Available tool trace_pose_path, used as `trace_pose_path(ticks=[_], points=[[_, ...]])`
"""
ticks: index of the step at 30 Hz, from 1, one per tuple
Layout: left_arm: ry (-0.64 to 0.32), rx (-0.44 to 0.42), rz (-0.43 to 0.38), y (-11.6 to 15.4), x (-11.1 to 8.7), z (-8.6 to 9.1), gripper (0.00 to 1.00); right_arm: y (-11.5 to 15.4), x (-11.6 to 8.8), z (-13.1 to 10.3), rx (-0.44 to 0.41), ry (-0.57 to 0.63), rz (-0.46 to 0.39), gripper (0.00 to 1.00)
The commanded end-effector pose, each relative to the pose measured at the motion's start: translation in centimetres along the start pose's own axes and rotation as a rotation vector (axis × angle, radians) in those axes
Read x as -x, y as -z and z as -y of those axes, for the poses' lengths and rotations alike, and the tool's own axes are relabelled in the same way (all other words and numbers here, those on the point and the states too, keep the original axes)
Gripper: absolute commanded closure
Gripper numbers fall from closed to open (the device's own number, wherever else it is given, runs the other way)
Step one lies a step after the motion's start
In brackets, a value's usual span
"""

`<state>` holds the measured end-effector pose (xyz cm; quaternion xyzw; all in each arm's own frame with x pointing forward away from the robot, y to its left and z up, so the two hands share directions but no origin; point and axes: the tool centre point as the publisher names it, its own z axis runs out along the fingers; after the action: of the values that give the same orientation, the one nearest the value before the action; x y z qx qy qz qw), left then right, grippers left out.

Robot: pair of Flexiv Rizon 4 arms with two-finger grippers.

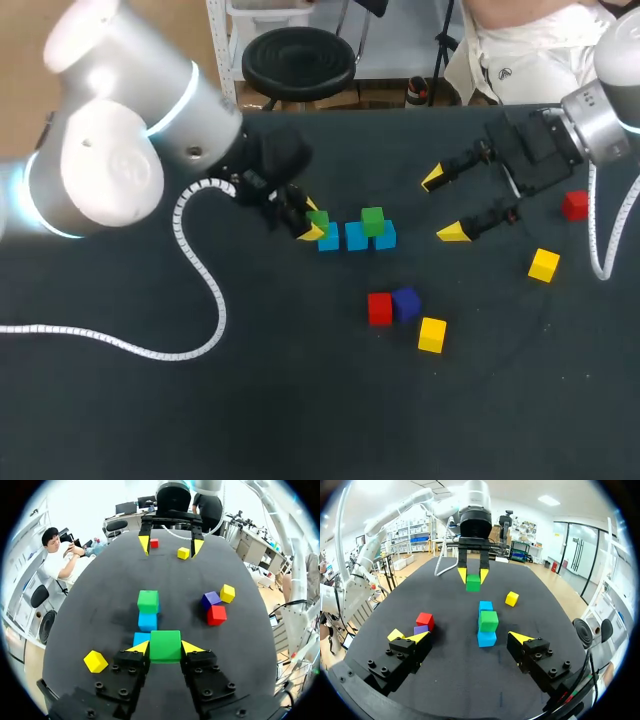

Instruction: Place the blue cubes, place green cubes on the blue cubes, place the yellow cubes on the green cubes, then place the red cubes on the yellow cubes, and place purple cube on the red cubes.

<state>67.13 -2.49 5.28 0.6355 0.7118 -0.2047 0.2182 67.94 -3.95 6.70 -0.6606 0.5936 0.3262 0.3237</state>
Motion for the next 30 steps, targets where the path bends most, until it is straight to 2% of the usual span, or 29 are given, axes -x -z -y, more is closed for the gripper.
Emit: trace_pose_path(ticks=[1, 16, 23, 30], points=[[0.000, -0.012, -0.008, -0.3, 0.2, -0.7, 1.00, 0.0, 0.0, 0.0, 0.000, 0.001, 0.001, 0.00], [0.000, -0.012, -0.008, -0.3, 0.2, -0.7, 1.00, 0.0, 0.0, 0.0, 0.000, 0.001, 0.001, 0.00], [-0.022, -0.050, 0.096, -2.4, 2.4, -0.1, 1.00, 0.0, 0.0, 0.0, 0.000, 0.001, 0.001, 0.00], [-0.028, -0.069, 0.106, -3.7, 2.7, -0.8, 1.00, 0.0, 0.0, 0.0, 0.000, 0.001, 0.001, 0.00]])
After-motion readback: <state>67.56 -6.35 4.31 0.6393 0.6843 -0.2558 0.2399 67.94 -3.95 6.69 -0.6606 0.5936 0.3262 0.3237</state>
